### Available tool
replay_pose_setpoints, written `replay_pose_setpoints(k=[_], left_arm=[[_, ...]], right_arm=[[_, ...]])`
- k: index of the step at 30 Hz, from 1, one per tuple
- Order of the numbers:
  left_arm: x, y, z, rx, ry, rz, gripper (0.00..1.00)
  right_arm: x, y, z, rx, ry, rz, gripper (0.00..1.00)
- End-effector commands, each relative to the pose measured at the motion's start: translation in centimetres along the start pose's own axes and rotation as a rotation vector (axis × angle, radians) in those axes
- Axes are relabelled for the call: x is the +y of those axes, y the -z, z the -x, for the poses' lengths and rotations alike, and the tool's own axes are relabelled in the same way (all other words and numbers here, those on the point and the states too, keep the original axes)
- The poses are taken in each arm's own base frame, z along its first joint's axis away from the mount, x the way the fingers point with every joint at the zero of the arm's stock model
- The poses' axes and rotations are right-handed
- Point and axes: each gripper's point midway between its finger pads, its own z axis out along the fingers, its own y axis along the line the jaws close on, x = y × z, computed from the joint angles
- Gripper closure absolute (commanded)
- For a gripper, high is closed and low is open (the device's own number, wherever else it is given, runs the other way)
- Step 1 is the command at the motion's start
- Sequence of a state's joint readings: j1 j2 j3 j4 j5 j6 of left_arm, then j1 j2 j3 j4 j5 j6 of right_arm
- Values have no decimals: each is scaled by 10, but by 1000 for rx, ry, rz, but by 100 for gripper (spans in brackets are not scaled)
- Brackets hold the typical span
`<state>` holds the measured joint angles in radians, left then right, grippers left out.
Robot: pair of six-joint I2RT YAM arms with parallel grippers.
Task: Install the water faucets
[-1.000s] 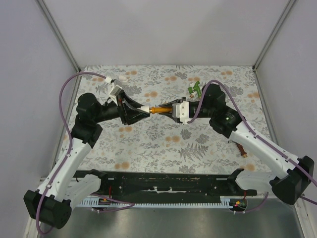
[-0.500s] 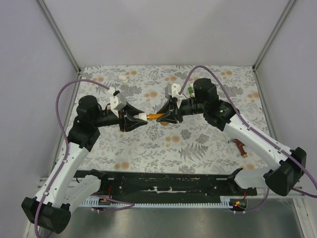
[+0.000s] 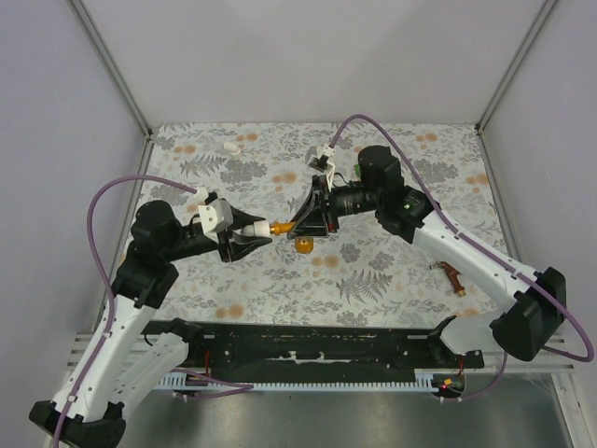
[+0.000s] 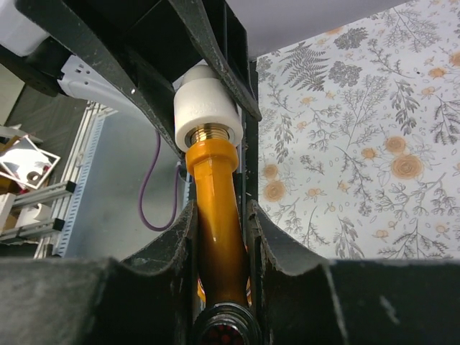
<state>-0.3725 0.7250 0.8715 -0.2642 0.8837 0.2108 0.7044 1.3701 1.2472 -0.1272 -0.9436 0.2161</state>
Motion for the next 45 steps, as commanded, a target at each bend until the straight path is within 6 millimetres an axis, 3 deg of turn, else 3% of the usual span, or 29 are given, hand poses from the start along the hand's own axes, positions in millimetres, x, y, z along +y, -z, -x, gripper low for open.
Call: replay_pose_setpoints(k=[1,6,12,16,20,24,29,34,38,45], left_arm=[[23,-3,-2,-5,-78,116,51],[34,1,13,-96,0,223,25],[36,3,21,-126,34,247,23],[47,17,31,-190,42,370,20],[63,30,36,-246,170,509,21],[65,25,36,-247,280,510,23],[54,17,30,-190,274,428,23],[30,23,27,-122,75,323,26],[8,29,22,-105,-134,231,23],[-20,21,9,-76,-175,42,23]], right_arm=[[14,-5,20,-73,-52,-3,100],[8,0,16,-85,1,-56,100],[-9,2,2,-66,7,-137,100],[-25,6,-5,-67,13,-212,100],[-38,15,-7,-83,58,-302,100],[-43,21,-7,-116,99,-341,100],[-35,23,-1,-151,168,-302,100],[-20,23,0,-162,207,-214,100],[-12,28,2,-169,251,-191,100],[13,36,-2,-140,359,-107,100]])
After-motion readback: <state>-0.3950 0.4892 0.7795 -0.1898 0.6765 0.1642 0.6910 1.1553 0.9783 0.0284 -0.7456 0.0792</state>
